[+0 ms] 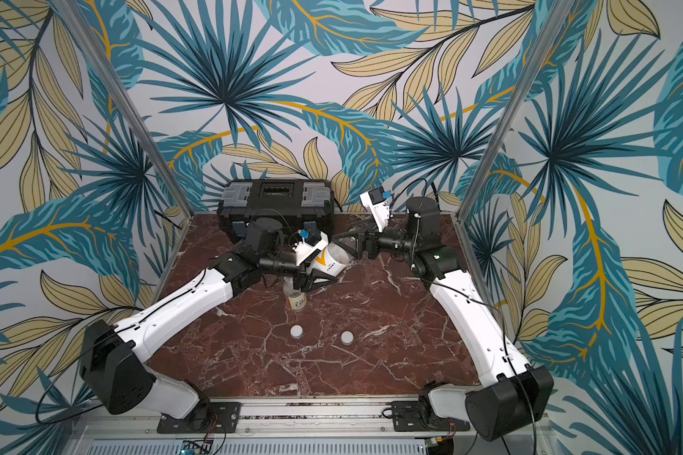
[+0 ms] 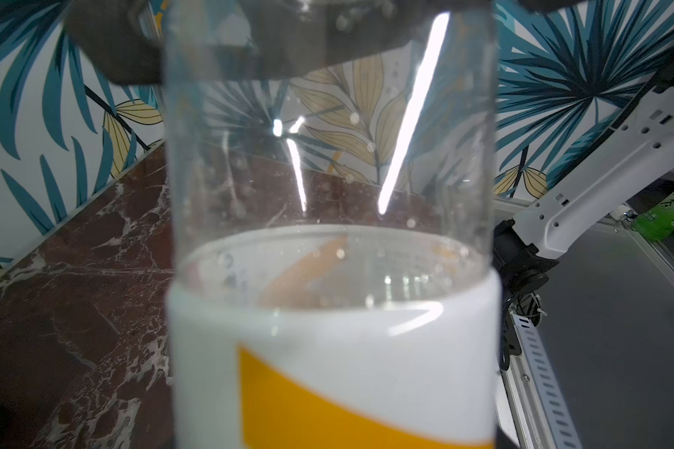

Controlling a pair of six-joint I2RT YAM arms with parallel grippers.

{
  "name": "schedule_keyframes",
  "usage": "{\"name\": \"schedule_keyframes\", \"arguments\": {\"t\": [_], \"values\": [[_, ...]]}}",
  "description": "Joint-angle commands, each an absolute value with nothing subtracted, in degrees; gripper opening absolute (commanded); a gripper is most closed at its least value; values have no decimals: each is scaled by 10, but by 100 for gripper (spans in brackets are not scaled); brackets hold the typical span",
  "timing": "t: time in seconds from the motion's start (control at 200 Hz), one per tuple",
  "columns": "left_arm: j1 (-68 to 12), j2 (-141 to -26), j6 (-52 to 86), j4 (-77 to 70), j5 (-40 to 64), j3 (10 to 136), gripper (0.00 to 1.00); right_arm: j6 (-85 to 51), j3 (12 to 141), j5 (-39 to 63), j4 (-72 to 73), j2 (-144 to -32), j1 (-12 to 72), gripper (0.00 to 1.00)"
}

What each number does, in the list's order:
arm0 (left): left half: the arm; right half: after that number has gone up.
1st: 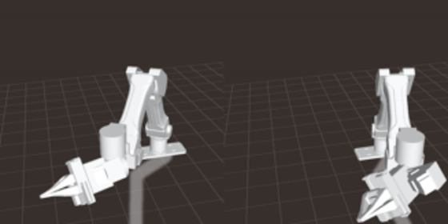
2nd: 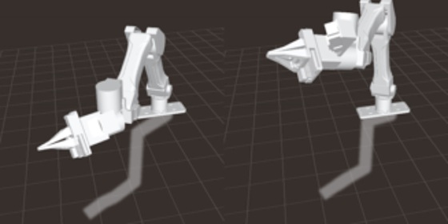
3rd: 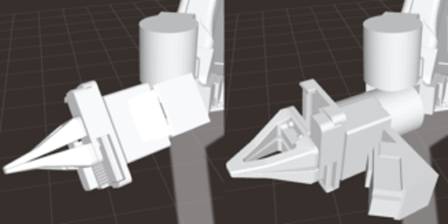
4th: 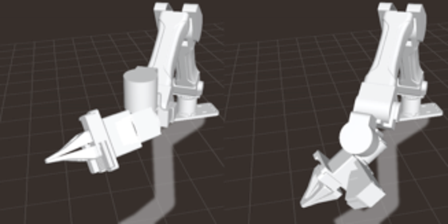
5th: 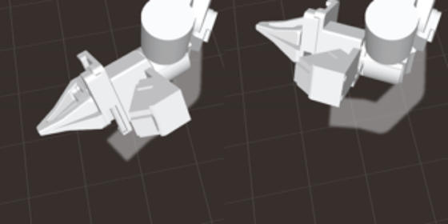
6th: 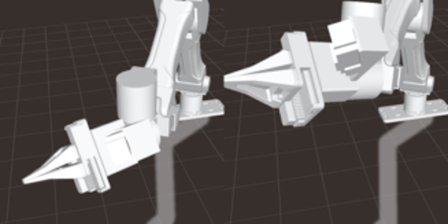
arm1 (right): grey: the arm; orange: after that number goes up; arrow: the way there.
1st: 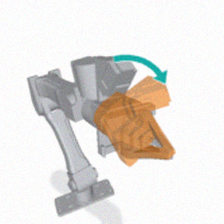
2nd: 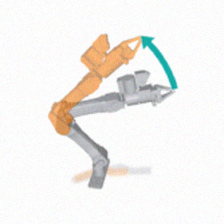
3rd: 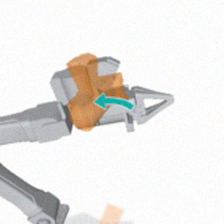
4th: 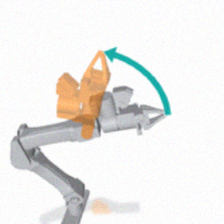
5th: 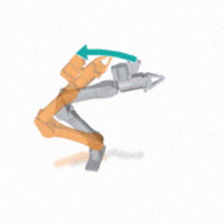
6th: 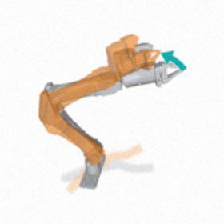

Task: Screw on the bottle caps
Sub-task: Pick up the plastic bottle at the center of the board.

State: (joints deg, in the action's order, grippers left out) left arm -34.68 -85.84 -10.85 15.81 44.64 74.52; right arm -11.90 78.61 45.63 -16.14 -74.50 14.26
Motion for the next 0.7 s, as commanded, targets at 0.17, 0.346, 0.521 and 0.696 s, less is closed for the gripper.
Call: {"name": "schedule_keyframes", "arguments": {"t": [0.17, 0.346, 0.521, 0.696], "values": [[-347, -858, -91, 135, 339, 770, 52, -103, 813, 248, -256, -676, 110, 88], [-347, -853, -91, 138, 256, 790, 31, -92, 795, 183, -351, -677, 111, 85], [-347, -838, -83, 134, 202, 796, 22, -93, 750, 125, -432, -696, 138, 85], [-347, -813, -64, 117, 81, 792, 13, -107, 711, 61, -486, -729, 209, 85]]}}
